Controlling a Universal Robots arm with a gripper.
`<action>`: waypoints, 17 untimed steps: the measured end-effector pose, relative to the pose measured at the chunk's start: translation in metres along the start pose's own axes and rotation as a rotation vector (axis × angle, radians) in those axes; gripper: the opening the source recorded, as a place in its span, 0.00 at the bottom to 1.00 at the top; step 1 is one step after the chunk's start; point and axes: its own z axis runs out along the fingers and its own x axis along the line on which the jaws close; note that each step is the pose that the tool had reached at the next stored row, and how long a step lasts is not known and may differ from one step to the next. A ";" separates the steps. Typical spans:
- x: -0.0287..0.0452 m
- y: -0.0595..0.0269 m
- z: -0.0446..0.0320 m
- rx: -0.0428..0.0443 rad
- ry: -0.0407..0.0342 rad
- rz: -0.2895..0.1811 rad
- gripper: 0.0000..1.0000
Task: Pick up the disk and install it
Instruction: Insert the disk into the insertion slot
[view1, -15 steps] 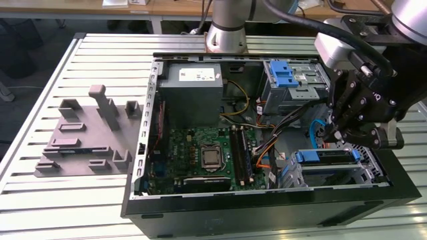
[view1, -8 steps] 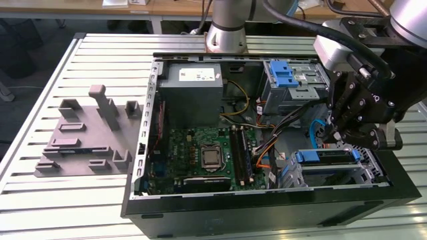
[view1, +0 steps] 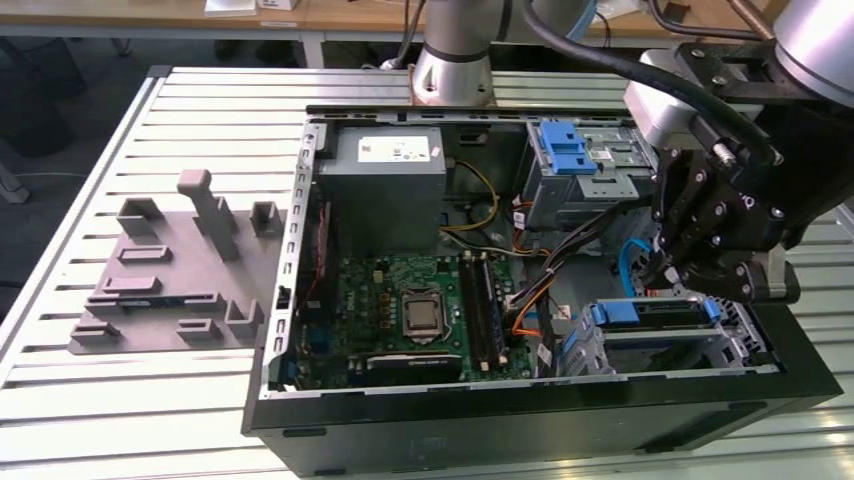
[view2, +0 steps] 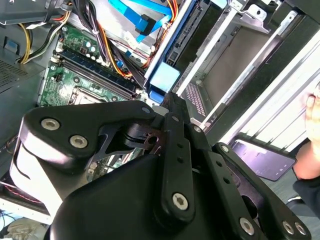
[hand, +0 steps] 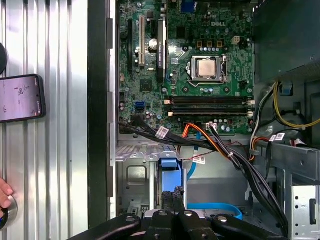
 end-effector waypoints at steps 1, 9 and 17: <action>0.0000 0.0000 0.0004 0.0000 0.0000 0.000 0.11; 0.0001 0.0000 0.0028 0.0000 0.0000 0.000 0.11; 0.0002 -0.0001 0.0055 0.0000 0.0001 0.000 0.11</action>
